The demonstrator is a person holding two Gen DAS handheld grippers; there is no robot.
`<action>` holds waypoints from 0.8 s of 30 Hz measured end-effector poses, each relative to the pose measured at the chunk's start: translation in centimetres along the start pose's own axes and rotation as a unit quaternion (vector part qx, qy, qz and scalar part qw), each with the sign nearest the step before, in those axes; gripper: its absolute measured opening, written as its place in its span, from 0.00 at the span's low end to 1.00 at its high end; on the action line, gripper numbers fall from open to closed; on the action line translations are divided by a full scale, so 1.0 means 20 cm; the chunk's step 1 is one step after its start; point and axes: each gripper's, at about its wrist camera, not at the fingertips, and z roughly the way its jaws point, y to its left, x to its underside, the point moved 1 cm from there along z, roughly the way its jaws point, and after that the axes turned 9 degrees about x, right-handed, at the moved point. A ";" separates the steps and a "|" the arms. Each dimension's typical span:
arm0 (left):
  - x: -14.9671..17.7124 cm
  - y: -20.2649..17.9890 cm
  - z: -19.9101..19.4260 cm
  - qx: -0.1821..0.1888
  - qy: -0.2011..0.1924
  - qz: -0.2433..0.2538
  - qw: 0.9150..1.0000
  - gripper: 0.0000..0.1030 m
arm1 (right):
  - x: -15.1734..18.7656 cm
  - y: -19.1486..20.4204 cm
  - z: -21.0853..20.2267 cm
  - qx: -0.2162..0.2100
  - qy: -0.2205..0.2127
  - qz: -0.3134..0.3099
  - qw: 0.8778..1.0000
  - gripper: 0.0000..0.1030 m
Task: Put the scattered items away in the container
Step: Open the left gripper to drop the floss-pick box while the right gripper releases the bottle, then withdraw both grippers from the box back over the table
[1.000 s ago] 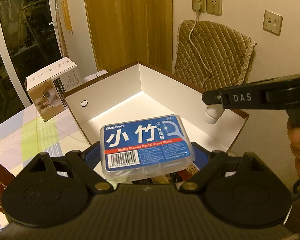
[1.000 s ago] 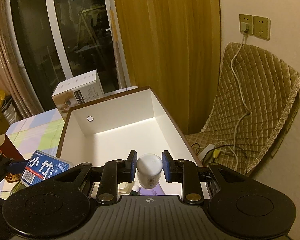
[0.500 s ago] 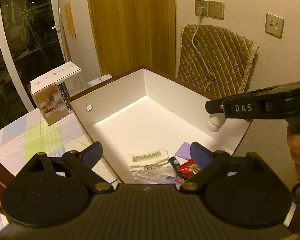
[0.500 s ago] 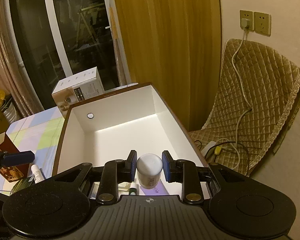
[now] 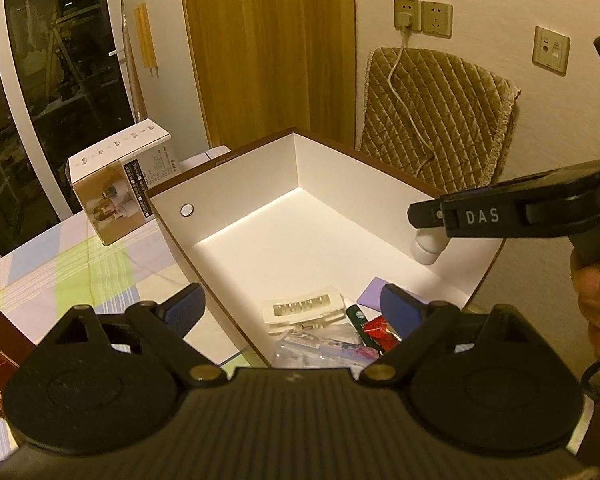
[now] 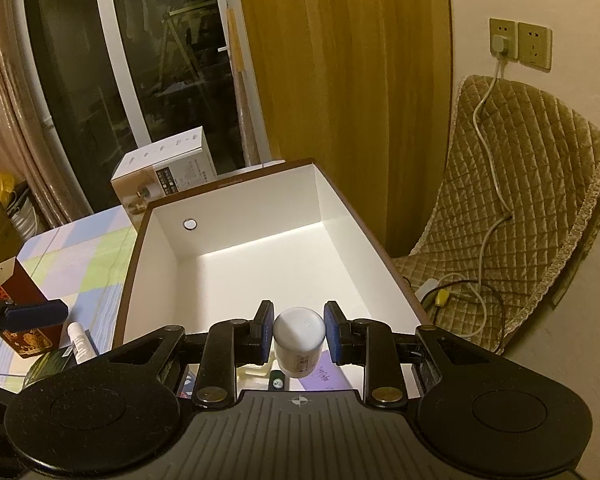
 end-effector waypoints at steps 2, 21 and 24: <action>0.00 0.01 0.00 -0.001 0.001 -0.001 1.000 0.89 | 0.00 0.01 0.00 0.000 0.001 -0.002 1.000 0.29; 0.05 0.05 -0.04 -0.008 0.003 -0.013 1.000 0.89 | 0.00 0.05 0.00 -0.009 -0.009 -0.009 1.000 0.86; 0.06 0.06 -0.05 -0.009 0.003 -0.014 1.000 0.89 | 0.00 0.06 -0.01 -0.011 -0.009 -0.009 1.000 0.86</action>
